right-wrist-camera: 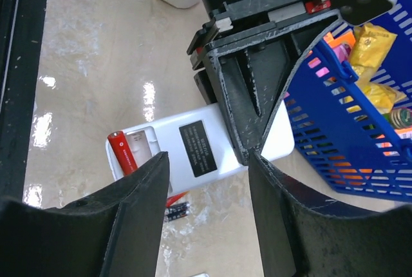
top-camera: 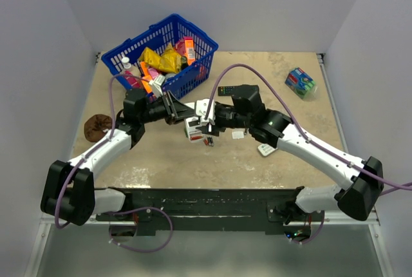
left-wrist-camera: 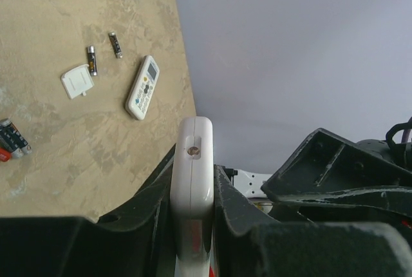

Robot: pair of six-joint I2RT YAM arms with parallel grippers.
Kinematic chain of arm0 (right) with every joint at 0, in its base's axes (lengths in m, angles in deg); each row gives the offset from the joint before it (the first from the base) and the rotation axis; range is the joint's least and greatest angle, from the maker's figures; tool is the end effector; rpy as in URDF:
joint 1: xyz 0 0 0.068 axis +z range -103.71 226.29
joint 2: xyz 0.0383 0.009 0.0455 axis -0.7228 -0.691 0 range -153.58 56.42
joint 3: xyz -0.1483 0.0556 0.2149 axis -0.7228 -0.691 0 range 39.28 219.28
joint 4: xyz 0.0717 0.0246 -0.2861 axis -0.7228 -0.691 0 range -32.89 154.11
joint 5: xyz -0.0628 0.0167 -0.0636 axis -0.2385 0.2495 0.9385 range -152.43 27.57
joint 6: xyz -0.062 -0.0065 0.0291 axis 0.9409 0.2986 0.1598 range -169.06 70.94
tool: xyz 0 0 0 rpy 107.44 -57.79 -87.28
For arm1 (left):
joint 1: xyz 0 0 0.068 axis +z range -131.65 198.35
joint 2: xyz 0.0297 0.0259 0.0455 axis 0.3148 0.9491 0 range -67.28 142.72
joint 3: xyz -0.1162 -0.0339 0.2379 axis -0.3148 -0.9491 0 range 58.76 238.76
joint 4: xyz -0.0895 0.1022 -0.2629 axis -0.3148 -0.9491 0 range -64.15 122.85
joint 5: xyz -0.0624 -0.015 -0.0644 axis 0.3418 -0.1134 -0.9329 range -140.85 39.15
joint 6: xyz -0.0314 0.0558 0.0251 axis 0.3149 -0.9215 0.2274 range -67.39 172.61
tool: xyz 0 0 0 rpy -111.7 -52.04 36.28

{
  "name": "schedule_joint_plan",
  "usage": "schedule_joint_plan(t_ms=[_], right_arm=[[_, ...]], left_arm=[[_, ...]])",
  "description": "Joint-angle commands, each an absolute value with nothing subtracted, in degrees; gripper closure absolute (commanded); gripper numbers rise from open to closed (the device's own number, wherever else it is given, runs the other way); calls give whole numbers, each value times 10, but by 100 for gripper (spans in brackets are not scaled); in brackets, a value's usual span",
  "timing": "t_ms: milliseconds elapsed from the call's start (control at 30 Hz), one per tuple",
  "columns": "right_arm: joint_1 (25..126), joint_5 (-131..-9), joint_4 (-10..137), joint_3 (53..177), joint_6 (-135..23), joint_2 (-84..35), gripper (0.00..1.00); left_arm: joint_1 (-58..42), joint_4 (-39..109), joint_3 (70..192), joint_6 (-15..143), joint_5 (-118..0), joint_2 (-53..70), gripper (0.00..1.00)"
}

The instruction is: Load the batteries into the remote control

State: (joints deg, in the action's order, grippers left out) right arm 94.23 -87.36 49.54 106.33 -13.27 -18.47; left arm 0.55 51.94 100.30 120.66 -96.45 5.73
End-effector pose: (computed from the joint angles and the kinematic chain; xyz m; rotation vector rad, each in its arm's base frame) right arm 0.2202 0.2793 0.3362 -1.5120 1.2560 0.5652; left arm 0.2986 -0.1375 0.2401 -0.2359 2.0870 -1.7021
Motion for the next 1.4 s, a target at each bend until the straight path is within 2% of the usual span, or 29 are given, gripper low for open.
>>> schedule_joint_plan(t_ms=[0, 267, 500, 633, 900, 1367], right_arm=[[940, -871, 537, 1084, -157, -158, 44], [940, -879, 560, 1083, -293, -133, 35], [943, -730, 552, 1106, -486, -139, 9], [959, -667, 493, 1131, -557, -160, 3], [959, -637, 485, 1115, -685, -181, 2], [959, -650, 536, 1043, -734, -172, 5]], left_arm=[[7, 571, 993, 1246, -979, 52, 100], [8, 591, 989, 1255, -935, 49, 100], [8, 590, 993, 1241, -881, 36, 100], [8, 606, 987, 1242, -858, 34, 100], [8, 667, 962, 1259, -819, 27, 100], [8, 702, 944, 1299, -796, 15, 100]])
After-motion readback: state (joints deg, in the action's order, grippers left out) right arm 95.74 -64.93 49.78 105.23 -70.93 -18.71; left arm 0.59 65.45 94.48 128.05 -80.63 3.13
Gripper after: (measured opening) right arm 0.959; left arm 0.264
